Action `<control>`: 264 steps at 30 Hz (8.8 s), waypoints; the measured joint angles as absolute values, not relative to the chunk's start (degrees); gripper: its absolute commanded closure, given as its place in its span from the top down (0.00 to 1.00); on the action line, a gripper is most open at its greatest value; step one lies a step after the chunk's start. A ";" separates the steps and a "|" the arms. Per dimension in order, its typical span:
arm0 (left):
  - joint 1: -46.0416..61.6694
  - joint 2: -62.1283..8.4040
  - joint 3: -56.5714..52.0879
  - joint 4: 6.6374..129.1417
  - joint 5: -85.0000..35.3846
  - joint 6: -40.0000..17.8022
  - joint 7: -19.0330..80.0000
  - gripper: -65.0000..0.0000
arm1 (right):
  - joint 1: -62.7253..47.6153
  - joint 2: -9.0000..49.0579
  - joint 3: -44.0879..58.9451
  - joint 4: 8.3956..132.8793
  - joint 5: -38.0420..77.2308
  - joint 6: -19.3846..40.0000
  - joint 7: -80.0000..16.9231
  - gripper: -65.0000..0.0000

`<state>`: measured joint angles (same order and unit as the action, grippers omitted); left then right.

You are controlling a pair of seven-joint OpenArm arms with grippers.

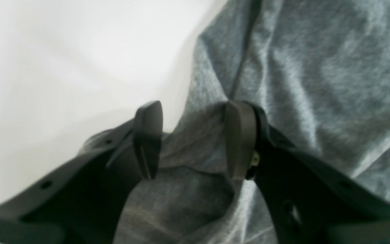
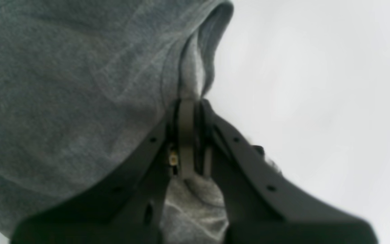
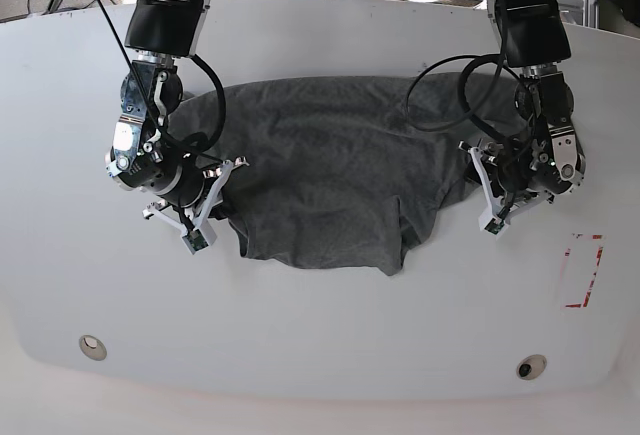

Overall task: Fold the T-shirt properly
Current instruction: 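Pull the shirt edge with the left gripper toward the right gripper, then shift the left gripper along the shirt edge, regripping the fabric, then hold the collar with the right gripper and the edge with the left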

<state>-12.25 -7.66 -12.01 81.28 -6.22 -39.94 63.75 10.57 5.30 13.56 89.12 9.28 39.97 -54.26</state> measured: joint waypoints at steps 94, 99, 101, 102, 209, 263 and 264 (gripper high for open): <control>-5.93 -11.55 -9.30 102.54 -11.75 -39.97 63.24 0.55 | 9.63 5.23 13.69 89.23 8.78 39.97 -55.59 0.01; -5.82 -13.17 -9.41 103.35 -12.25 -39.97 62.72 0.61 | 9.67 5.23 13.80 89.25 8.78 39.97 -55.61 0.01; -5.63 -13.34 -9.61 103.35 -12.32 -39.97 62.74 0.63 | 9.67 5.21 13.80 89.25 8.80 39.97 -55.64 0.01; -5.52 -13.41 -9.58 103.35 -12.32 -39.97 62.72 0.64 | 9.65 5.19 13.82 89.25 8.80 39.97 -55.64 0.01; -8.82 -6.15 -6.61 91.57 -8.80 -39.94 63.13 0.44 | 9.39 5.10 13.80 87.68 8.80 39.97 -56.27 0.02; -8.73 -6.39 -8.51 86.80 -7.31 -39.94 64.62 0.28 | 9.21 5.30 13.87 87.48 8.58 39.97 -56.82 0.01; -8.73 -6.39 -8.51 86.80 -7.29 -39.94 64.66 0.24 | 9.21 5.28 13.87 87.48 8.62 39.97 -56.82 0.01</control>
